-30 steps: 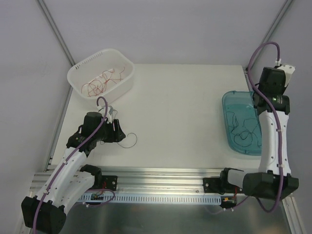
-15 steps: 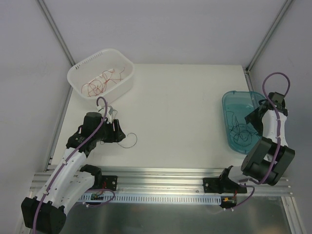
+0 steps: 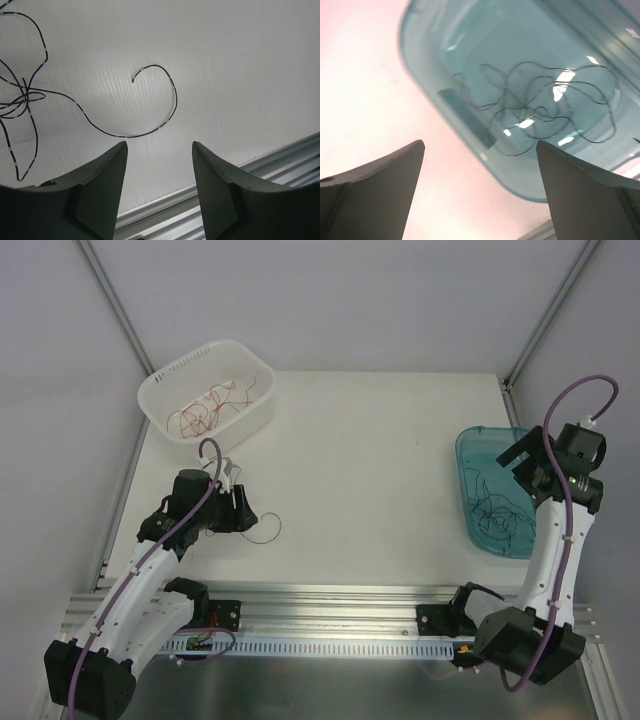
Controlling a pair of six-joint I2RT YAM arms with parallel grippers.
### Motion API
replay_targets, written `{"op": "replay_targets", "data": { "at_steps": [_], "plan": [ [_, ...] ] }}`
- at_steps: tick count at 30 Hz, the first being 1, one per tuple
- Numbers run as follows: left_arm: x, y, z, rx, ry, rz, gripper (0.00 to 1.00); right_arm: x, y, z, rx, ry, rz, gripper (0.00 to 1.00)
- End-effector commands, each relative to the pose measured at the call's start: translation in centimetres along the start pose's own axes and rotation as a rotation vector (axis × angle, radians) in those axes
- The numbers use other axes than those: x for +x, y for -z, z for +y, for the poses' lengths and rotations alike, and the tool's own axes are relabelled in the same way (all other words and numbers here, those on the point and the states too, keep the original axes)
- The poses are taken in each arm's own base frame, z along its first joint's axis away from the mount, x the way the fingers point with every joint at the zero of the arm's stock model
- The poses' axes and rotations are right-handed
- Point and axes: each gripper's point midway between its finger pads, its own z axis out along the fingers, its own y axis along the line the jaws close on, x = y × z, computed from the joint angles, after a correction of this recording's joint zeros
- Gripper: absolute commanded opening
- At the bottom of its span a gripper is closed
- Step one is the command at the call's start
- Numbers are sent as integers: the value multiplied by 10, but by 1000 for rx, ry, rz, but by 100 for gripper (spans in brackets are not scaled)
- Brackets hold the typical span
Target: Untangle the cables
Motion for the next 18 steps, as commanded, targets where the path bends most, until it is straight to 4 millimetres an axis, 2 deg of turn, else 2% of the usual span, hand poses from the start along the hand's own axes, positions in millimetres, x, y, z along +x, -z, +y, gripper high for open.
{"op": "replay_targets", "data": {
  "at_steps": [1, 2, 4, 9, 10, 12, 13, 14, 15, 16, 18],
  "plan": [
    [-8, 1, 3, -29, 34, -20, 55, 13, 40, 43, -251, 140, 31, 100],
    [-8, 0, 5, -38, 54, -15, 56, 18, 53, 52, -320, 171, 23, 100],
    [-11, -2, 14, -96, 111, -25, 56, 41, 69, 71, -470, 252, 86, 100],
    [-7, -7, 51, -325, 269, -26, 56, 91, 99, 92, -665, 424, 169, 99],
    [-13, -4, 64, -401, 289, -51, 56, 103, 104, 95, -703, 468, 195, 100],
    [-10, 0, 78, -496, 332, -39, 56, 123, 107, 93, -736, 504, 234, 100],
    [-17, 5, 88, -560, 339, -72, 55, 133, 110, 93, -760, 534, 252, 100],
    [-17, 6, 94, -591, 347, -75, 55, 146, 106, 89, -759, 539, 286, 100],
    [-18, 8, 98, -615, 352, -80, 55, 149, 105, 89, -769, 540, 285, 99],
    [-21, 10, 103, -636, 359, -85, 55, 160, 112, 91, -812, 571, 294, 100],
    [-24, 13, 114, -687, 377, -73, 55, 178, 112, 91, -842, 593, 327, 100]
  ]
}}
